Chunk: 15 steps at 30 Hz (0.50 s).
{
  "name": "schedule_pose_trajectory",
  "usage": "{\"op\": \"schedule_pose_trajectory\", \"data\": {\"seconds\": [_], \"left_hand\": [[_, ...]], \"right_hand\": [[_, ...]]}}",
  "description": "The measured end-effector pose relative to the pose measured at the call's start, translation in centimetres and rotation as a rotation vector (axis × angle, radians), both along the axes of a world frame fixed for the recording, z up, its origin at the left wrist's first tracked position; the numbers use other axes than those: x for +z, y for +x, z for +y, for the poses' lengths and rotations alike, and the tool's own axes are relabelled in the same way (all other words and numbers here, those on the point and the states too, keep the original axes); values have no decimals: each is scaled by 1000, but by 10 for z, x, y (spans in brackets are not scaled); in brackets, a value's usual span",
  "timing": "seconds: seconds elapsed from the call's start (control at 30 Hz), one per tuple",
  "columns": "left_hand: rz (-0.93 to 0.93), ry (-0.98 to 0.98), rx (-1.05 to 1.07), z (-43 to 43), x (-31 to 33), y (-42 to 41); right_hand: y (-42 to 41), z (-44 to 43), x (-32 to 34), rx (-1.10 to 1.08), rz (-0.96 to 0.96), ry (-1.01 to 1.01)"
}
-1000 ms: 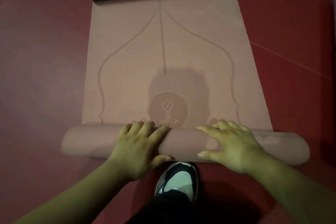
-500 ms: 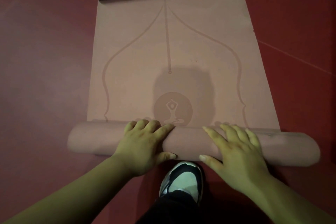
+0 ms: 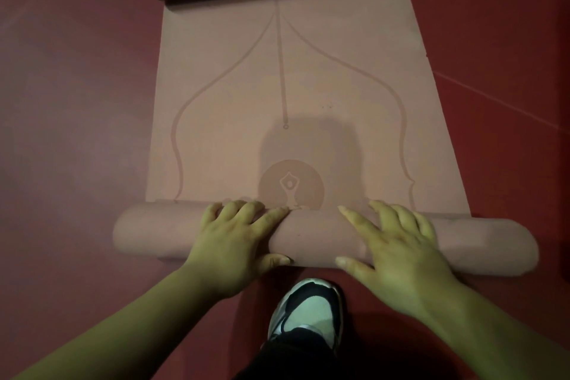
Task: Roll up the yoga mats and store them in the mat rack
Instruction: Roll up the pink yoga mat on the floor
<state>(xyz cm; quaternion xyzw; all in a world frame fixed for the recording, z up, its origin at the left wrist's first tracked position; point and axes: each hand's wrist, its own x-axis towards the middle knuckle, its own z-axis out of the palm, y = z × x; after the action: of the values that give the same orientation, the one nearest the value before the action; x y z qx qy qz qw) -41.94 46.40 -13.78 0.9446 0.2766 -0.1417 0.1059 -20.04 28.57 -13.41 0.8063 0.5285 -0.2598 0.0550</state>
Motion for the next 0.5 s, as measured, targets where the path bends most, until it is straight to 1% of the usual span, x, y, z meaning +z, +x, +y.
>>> {"op": "schedule_pose_trajectory", "data": {"seconds": [0.03, 0.1, 0.13, 0.2, 0.27, 0.33, 0.5], "left_hand": [[8, -4, -25, 4, -4, 0], [-4, 11, -17, 7, -7, 2], [21, 0, -5, 9, -5, 4], [18, 4, -12, 9, -5, 5], [-35, 12, -19, 5, -5, 3], [-78, 60, -32, -1, -7, 0], [-83, 86, -43, -1, -12, -2]], "right_hand": [[-2, -2, -5, 17, -23, -36], [-5, -5, -11, 31, -85, -21], [-5, -4, -11, 18, -86, -14], [-1, 2, -9, -9, -39, -69], [2, 5, -8, -7, -43, -73], [6, 9, -4, -5, -37, -108], [10, 14, 2, 41, -44, -130]]}}
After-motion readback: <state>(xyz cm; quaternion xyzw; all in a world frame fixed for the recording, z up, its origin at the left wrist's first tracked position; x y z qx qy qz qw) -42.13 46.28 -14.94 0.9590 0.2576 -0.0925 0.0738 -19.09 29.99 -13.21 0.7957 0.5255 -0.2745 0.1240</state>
